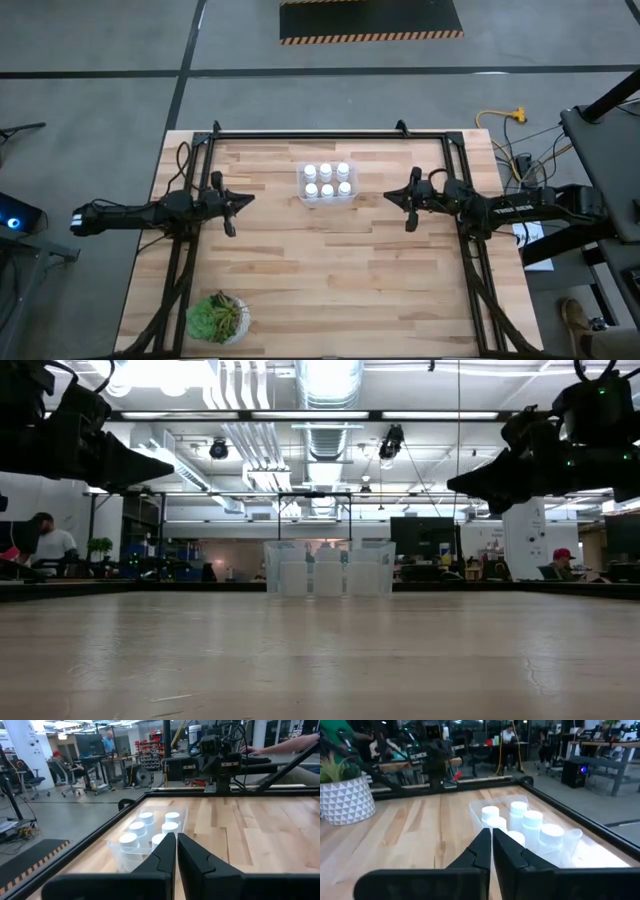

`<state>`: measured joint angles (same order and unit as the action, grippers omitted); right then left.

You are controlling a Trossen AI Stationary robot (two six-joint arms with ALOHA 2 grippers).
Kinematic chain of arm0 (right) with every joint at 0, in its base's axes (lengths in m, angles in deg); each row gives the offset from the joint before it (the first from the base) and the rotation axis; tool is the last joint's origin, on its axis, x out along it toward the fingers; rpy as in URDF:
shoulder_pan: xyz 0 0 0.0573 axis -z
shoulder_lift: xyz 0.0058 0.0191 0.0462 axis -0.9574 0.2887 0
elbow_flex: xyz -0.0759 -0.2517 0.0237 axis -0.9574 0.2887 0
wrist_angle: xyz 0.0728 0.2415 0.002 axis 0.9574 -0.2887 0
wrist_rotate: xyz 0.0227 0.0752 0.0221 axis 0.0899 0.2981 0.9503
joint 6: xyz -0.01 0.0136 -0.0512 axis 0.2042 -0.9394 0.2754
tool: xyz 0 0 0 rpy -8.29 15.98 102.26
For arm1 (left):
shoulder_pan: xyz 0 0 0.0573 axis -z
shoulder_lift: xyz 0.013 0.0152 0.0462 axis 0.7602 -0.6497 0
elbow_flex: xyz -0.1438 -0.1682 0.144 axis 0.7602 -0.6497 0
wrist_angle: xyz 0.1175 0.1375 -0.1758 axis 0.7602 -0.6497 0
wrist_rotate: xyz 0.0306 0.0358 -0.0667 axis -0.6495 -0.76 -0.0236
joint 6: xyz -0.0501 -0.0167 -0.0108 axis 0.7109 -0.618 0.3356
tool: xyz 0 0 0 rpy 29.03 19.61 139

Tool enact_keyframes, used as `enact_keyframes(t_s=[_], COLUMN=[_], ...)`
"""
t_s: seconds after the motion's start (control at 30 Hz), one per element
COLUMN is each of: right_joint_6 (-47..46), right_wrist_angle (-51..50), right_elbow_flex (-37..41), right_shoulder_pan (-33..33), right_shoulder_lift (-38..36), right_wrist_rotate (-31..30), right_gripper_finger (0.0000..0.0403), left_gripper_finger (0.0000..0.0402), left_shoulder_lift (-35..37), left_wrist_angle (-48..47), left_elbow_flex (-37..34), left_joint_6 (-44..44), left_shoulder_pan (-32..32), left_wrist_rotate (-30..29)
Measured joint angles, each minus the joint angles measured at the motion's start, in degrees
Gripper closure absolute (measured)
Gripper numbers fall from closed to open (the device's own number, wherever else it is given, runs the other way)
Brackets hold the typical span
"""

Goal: Pick and place pill bottles into a basket
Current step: Return to Home Position

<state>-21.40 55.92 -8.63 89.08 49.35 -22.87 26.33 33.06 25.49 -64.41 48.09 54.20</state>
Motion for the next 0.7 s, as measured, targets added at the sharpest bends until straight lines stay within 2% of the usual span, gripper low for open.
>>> enact_keyframes(t_s=[0.2, 0.57, 0.7], right_joint_6=[0.3, 2.1, 2.4], right_wrist_angle=[-3.1, 0.7, 2.3], right_elbow_flex=[0.0, 0.0, 0.0], right_shoulder_pan=[0.0, -2.1, -2.1], right_shoulder_lift=[0.3, -0.7, -3.4], right_wrist_rotate=[-5.0, -4.2, -1.3], right_gripper_finger=[0.0394, 0.0394, 0.0394], left_gripper_finger=[0.0402, 0.0402, 0.0402], left_shoulder_lift=[-0.8, -1.4, -1.3], left_wrist_angle=[-0.1, -0.2, -0.2], left_elbow_flex=[0.0, 0.1, 0.1], left_joint_6=[-0.6, -1.6, -1.6], left_shoulder_pan=[0.0, 0.0, 0.0], left_wrist_rotate=[-1.0, -2.1, -2.1])
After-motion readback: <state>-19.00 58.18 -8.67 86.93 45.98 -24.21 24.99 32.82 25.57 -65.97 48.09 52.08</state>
